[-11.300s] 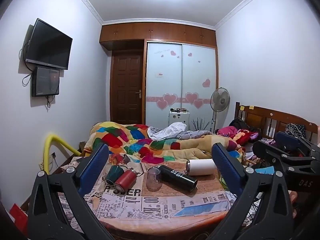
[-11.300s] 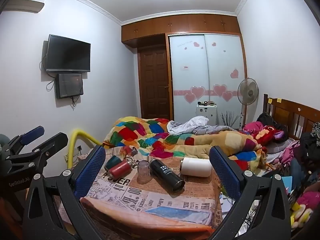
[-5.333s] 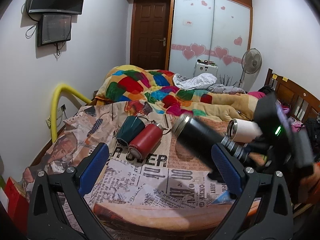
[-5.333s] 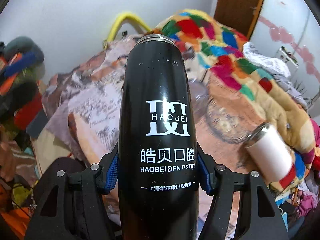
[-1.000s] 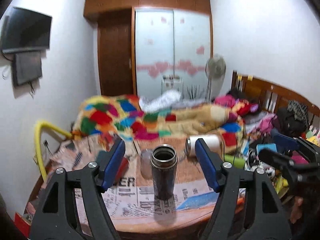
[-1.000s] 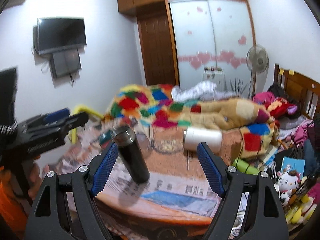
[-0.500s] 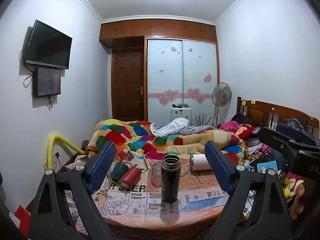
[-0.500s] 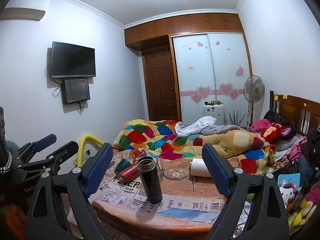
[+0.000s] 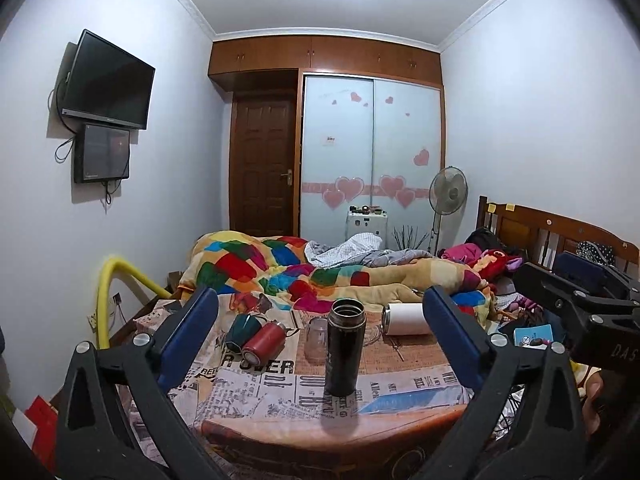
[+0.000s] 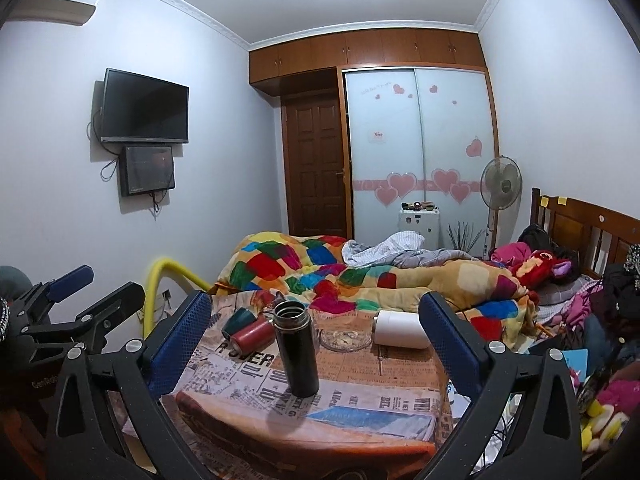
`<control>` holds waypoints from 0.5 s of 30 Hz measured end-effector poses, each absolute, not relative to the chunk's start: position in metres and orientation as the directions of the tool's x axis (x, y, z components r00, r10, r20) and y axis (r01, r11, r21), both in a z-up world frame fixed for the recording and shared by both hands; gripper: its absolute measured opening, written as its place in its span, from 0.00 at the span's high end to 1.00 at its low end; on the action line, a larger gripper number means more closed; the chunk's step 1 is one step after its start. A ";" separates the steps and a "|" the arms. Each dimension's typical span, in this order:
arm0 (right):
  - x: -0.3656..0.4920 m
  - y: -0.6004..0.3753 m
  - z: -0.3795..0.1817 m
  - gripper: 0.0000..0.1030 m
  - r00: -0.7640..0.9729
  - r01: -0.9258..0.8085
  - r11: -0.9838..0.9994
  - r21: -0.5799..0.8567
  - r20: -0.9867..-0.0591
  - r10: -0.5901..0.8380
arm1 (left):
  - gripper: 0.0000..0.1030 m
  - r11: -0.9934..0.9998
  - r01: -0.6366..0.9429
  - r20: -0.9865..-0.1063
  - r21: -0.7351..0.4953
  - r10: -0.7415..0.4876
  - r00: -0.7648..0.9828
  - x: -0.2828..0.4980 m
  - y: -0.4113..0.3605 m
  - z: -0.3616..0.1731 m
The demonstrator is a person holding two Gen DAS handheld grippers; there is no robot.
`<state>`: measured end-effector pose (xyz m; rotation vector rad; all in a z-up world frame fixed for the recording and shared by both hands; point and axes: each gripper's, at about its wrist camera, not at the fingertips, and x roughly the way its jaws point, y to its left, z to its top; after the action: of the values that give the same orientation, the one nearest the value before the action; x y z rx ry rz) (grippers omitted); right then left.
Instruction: Flip cup upright
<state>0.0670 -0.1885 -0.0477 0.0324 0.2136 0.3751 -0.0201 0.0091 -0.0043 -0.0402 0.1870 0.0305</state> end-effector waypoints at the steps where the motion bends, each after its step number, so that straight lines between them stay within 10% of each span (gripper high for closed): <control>1: 0.067 -0.189 -0.048 0.00 0.908 -0.360 0.930 0.072 -0.203 0.367 | 0.00 0.999 -0.033 -0.187 -0.038 0.026 0.982 -0.020 0.009 -0.004; 15: 0.065 -0.188 -0.048 0.00 0.905 -0.361 0.930 0.072 -0.212 0.368 | 0.00 0.999 -0.036 -0.187 -0.038 0.028 0.982 -0.021 0.009 -0.005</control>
<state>0.0649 -0.1884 -0.0479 0.0316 0.2254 0.3766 -0.0207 0.0093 -0.0047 -0.0408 0.1879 0.0320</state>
